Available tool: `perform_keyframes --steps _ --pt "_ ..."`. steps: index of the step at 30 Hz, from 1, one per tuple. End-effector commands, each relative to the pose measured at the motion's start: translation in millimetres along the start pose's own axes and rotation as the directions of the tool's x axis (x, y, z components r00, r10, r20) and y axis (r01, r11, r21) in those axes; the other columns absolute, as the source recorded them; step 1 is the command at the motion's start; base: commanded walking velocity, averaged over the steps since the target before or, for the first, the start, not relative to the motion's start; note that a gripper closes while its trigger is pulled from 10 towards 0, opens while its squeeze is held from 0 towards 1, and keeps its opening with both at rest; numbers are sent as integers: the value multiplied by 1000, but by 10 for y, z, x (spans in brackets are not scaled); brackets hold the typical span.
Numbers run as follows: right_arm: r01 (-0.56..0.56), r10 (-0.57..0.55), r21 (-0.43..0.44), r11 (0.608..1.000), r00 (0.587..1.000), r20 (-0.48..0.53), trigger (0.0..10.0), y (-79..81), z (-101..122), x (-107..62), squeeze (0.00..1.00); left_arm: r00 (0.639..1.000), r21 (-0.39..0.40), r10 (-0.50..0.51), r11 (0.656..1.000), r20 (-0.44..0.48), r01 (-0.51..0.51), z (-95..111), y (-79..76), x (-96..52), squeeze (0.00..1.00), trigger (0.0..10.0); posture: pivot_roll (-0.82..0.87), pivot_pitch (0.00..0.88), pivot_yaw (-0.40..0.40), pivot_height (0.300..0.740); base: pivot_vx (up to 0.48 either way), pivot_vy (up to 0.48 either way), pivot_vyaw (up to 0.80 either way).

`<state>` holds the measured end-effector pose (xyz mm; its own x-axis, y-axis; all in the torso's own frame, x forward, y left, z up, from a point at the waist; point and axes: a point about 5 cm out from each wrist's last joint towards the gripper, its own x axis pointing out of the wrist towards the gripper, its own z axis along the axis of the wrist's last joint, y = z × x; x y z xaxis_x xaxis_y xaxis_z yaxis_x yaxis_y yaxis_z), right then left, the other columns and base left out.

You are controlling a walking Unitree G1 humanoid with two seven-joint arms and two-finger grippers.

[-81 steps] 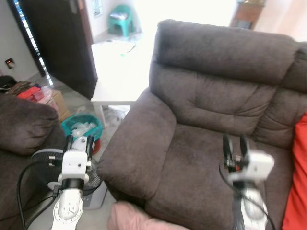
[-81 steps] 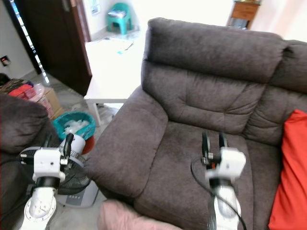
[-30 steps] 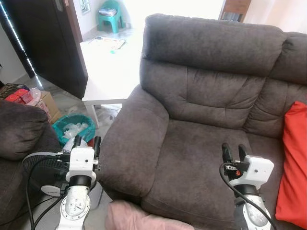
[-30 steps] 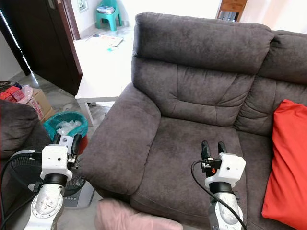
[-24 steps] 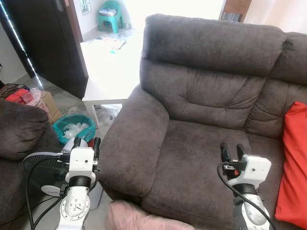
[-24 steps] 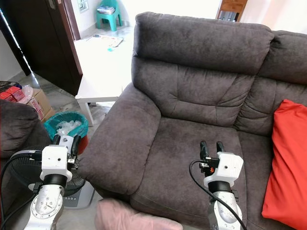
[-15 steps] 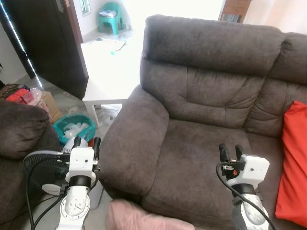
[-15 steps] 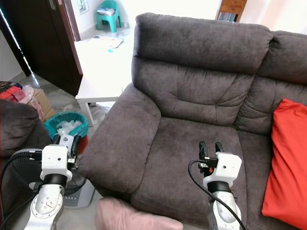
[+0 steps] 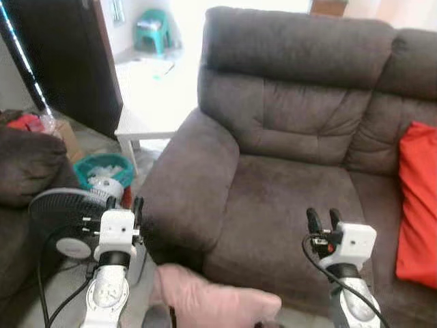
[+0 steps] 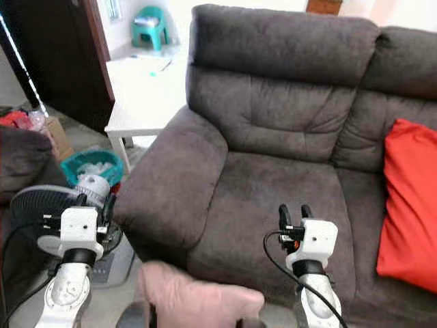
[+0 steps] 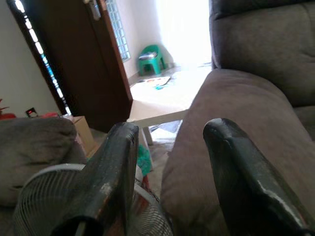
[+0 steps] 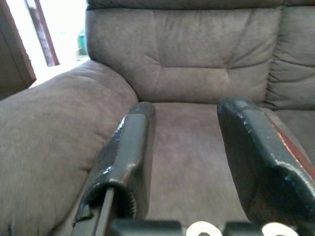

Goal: Move the pillow to the sofa from floor

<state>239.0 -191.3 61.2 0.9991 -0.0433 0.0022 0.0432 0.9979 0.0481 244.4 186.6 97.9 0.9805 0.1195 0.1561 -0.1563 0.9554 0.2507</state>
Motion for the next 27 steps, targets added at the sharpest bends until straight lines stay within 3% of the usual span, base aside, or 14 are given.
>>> perform_keyframes --steps 1,27 --pt "3 -3 0 1000 1000 -7 10000 -19 -5 11 0 1000 -6 -10 1000 -9 9 -9 -20 8 0 10000 105 0 -52 618 0 0 0" --pt "-5 5 -11 1000 1000 -30 10000 -25 -44 16 0 999 -10 -25 1000 -22 25 -48 -34 19 0 10000 105 11 -56 618 0 0 0"
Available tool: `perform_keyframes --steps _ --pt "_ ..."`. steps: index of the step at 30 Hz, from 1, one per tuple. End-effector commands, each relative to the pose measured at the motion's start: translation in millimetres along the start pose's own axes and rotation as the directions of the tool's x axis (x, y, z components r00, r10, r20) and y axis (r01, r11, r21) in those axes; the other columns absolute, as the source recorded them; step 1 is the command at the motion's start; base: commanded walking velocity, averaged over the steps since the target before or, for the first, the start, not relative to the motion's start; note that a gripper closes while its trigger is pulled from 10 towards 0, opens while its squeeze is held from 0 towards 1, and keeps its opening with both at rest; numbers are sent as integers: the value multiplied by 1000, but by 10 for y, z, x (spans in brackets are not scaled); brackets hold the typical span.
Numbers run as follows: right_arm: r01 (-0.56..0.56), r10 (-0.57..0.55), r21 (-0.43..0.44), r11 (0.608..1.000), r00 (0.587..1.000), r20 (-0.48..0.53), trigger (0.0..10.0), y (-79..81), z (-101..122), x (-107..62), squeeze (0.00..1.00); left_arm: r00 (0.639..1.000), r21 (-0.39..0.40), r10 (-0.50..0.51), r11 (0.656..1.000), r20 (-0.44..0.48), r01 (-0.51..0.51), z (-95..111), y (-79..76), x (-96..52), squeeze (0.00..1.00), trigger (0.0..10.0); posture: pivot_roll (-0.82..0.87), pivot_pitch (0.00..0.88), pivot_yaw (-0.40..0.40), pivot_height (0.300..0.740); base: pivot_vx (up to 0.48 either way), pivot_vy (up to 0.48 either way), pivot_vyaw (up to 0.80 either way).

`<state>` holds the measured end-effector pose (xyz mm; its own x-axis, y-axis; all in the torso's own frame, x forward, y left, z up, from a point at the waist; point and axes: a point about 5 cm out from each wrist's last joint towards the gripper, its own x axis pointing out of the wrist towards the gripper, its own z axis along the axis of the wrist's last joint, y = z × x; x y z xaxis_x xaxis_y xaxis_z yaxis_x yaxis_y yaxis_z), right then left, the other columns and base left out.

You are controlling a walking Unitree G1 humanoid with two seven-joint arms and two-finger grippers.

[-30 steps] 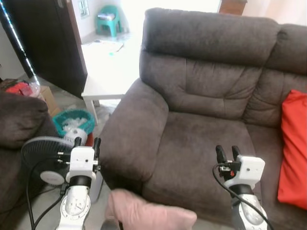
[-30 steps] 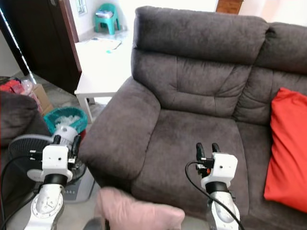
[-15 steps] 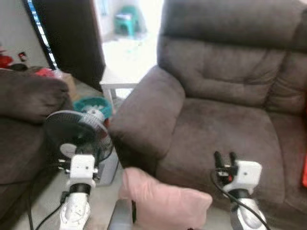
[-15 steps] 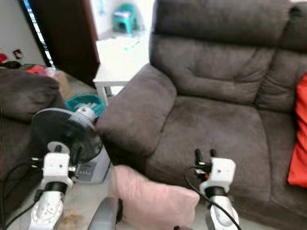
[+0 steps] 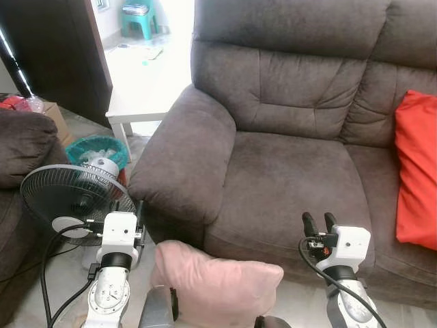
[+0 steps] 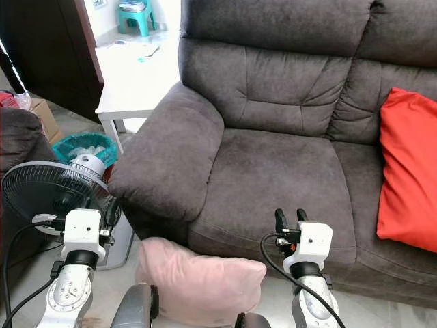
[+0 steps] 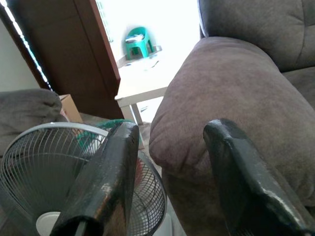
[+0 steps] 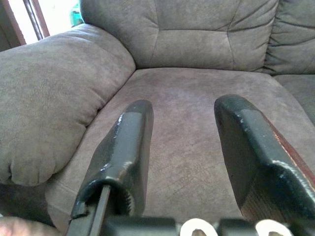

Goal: Move the pillow to the sofa from floor

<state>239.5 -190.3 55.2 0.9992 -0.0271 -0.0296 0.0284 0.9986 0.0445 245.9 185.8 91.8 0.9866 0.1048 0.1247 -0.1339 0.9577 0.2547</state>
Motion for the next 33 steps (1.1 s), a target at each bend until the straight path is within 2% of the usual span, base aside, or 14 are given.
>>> perform_keyframes --steps 1,6,27,33 --pt "11 -11 -9 1000 1000 -1 10000 -34 13 11 0 1000 -10 -1 1000 5 2 11 -6 16 0 10000 105 11 -56 618 0 0 0" --pt "9 -9 -9 1000 1000 -12 10000 -42 -17 6 0 1000 -8 2 1000 8 -2 15 1 17 0 10000 105 13 -56 584 0 0 0" --pt "-12 12 -15 1000 999 -36 10000 -25 -62 7 0 1000 -11 -12 1000 -6 12 -13 -22 35 0 10000 104 16 -58 584 0 0 0" --pt "-16 15 -22 1000 999 -48 10000 -11 -76 6 0 1000 -11 -10 1000 -7 10 -16 -23 38 0 10000 104 18 -59 554 0 0 0"
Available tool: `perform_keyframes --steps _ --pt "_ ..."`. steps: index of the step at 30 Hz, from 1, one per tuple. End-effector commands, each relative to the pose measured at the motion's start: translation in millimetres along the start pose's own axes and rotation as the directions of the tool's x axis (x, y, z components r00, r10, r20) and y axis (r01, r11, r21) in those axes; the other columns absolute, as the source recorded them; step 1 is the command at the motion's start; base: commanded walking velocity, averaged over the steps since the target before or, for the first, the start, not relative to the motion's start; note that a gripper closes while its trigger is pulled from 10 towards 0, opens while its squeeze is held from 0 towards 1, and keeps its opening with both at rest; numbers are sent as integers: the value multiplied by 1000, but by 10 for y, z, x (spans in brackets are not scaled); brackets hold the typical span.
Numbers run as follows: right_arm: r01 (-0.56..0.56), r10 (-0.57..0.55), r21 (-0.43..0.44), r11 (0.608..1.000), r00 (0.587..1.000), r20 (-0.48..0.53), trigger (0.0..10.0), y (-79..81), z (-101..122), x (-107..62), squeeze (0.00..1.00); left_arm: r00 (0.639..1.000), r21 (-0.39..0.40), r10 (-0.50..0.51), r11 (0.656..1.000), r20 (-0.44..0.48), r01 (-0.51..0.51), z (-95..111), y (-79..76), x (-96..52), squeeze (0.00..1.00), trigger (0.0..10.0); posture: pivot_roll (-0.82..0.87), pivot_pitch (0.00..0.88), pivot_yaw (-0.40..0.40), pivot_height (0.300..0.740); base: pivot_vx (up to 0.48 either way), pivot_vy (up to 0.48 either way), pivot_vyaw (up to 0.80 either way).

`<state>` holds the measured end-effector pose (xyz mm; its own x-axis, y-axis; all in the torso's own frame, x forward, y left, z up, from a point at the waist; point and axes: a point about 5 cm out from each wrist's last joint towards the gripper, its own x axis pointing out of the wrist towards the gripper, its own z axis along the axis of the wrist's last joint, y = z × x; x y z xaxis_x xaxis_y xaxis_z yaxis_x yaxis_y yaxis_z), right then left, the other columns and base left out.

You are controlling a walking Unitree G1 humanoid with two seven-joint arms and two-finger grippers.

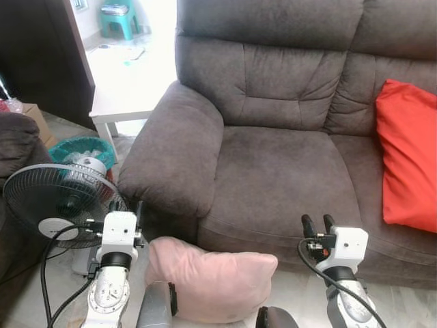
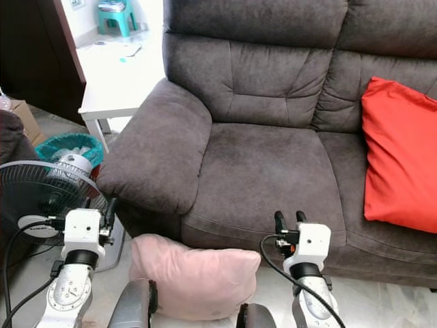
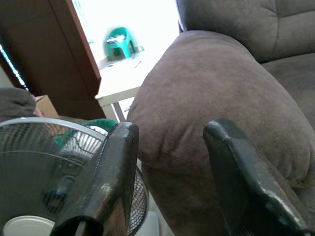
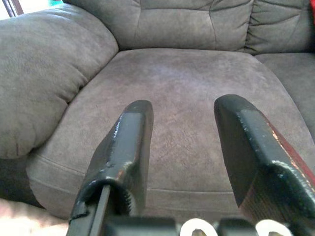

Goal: Move the pillow to the sofa from floor

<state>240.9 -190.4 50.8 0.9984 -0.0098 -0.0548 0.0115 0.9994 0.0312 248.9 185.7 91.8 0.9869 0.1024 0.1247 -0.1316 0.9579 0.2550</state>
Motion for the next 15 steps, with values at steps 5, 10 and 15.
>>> perform_keyframes --steps 5,10,15 --pt "-11 10 -19 1000 1000 -29 10000 8 -49 -9 0 1000 -11 -9 1000 -9 9 -18 -20 12 0 10000 102 18 -59 529 0 0 0" --pt "-11 10 -23 1000 999 -31 10000 12 -62 -15 0 1000 -12 -10 1000 -8 10 -18 -25 17 0 10000 103 18 -59 529 0 0 0" --pt "-11 10 -15 1000 999 -31 10000 7 -69 -18 0 1000 -12 -12 1000 -9 12 -20 -30 20 0 10000 103 19 -58 529 0 0 0"
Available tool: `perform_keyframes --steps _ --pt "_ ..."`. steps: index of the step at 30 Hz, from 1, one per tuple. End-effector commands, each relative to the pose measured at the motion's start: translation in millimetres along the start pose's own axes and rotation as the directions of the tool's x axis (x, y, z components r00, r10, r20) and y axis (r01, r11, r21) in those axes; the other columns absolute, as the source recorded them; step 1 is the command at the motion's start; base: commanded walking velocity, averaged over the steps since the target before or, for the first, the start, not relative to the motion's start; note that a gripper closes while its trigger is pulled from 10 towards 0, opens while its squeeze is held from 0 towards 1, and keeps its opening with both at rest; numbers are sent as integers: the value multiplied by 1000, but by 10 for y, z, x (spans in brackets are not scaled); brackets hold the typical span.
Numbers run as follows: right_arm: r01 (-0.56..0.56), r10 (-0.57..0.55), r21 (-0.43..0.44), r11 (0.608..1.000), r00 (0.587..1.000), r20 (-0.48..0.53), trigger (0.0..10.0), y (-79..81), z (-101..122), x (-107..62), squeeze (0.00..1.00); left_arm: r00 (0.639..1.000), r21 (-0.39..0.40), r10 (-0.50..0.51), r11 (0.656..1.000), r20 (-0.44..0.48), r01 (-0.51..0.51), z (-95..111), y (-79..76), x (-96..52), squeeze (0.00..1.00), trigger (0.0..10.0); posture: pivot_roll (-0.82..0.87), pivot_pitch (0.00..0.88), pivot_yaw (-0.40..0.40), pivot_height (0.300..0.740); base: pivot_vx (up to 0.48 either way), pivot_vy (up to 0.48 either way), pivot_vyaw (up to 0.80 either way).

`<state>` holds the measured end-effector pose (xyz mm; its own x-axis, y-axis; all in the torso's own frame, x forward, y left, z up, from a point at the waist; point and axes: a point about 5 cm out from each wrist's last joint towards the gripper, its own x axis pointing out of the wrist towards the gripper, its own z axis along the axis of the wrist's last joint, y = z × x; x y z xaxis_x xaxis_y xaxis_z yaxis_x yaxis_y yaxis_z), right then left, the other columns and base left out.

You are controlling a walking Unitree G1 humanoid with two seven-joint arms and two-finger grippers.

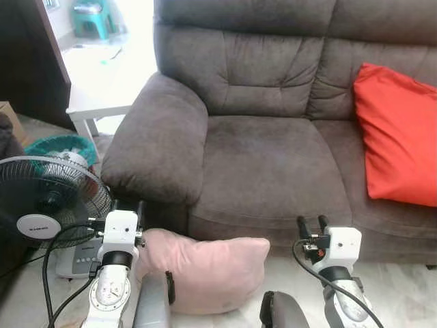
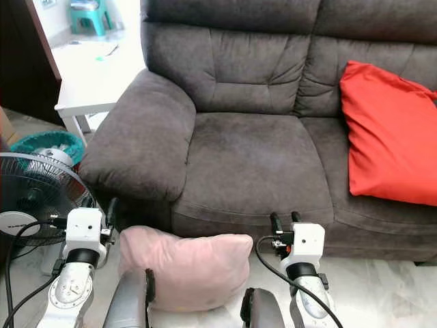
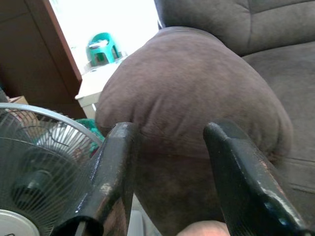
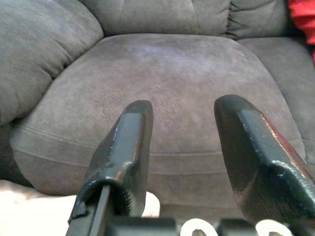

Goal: Move the pillow to the sofa from floor

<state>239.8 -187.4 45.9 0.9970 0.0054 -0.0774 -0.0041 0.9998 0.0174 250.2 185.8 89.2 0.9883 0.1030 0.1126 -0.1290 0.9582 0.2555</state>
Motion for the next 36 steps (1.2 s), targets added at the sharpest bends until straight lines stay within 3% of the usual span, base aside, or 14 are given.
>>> perform_keyframes --steps 1,8,22,28,36 --pt "2 -2 0 1000 1000 -8 10000 -19 -20 -9 0 1000 -12 -10 1000 2 10 6 -23 11 0 10000 103 19 -58 529 0 0 0" --pt "-20 20 -18 1000 1000 -9 10000 -4 -29 -14 0 1000 -10 -11 1000 -1 11 -4 -35 17 0 10000 102 19 -59 529 0 0 146" --pt "-31 30 -31 999 999 -25 10000 -5 -56 -25 0 1000 -13 -23 1000 0 23 -10 -55 30 0 10000 101 21 -59 529 0 0 760" --pt "-30 29 -28 999 999 -34 10000 -5 -74 -29 0 999 -20 -42 999 -14 42 -30 -73 24 0 10000 102 21 -58 529 0 0 0" --pt "-22 20 -29 999 998 -62 10000 -25 -123 -43 0 988 -52 -141 989 -58 138 -108 -181 6 0 10000 100 21 -56 529 0 0 0"
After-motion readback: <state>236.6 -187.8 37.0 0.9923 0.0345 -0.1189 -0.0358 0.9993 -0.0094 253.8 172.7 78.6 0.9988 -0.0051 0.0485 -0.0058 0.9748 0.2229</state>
